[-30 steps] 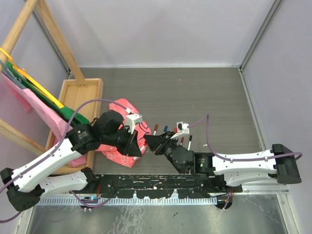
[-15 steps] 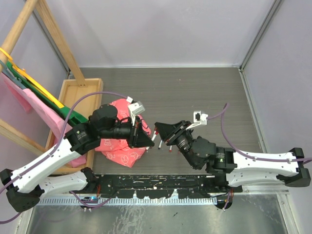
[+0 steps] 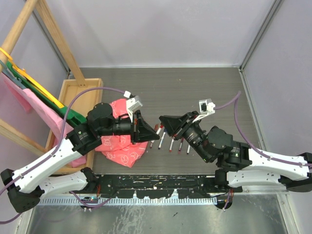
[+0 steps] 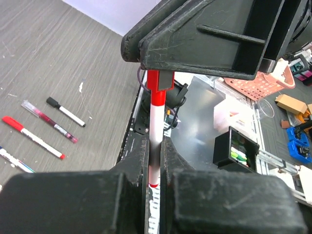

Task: Insert the pens into the pen caps
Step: Press the pen cap onto the pen, then place the pen at the center of the board.

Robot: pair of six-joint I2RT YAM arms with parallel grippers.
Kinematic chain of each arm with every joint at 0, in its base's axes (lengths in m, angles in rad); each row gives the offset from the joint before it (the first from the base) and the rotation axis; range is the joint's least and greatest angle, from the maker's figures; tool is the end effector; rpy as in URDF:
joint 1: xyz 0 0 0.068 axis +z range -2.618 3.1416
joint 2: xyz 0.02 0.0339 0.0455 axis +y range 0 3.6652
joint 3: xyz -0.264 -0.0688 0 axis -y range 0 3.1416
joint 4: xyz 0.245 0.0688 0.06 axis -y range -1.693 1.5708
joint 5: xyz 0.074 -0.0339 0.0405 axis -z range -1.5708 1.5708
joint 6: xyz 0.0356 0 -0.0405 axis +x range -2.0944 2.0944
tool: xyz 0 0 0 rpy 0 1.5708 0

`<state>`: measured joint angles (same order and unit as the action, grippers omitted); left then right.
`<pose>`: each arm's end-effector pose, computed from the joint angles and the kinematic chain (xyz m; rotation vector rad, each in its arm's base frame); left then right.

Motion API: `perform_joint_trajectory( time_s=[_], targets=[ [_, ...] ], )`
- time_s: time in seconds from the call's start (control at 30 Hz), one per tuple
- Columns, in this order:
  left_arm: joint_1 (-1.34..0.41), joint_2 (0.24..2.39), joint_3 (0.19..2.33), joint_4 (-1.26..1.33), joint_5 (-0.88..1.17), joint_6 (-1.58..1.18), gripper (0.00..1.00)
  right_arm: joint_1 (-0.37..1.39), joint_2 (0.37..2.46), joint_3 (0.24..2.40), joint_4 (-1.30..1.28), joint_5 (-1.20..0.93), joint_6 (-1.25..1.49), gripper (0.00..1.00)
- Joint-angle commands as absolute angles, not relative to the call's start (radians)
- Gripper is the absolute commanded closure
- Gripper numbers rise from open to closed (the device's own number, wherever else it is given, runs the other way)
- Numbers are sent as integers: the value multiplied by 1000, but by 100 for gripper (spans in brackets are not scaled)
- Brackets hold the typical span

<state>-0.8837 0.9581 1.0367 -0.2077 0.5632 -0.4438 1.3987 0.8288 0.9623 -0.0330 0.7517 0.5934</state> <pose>0.1191 -0.1751 0.3951 0.8629 1.7036 -1.4235 0.0541 0.1692 0.4102 0.0141 1.5899 1.0401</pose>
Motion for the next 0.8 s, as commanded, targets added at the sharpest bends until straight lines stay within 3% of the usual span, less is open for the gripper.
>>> perform_joint_trajectory(
  time_s=[0.0,0.1,0.23,0.77],
  targets=[
    [-854,945,1044,14,481,-428,100,1412,810,1010,-129,620,516,71],
    [-857,939,1030,5,485,-431,100,1413,783,1011,-134,640,497,59],
    [-858,917,1000,5,468,-438,100,1413,733,979,-133,653,510,53],
    [-858,899,957,44,486,-467,100,1392,819,991,-125,602,579,58]
  ],
)
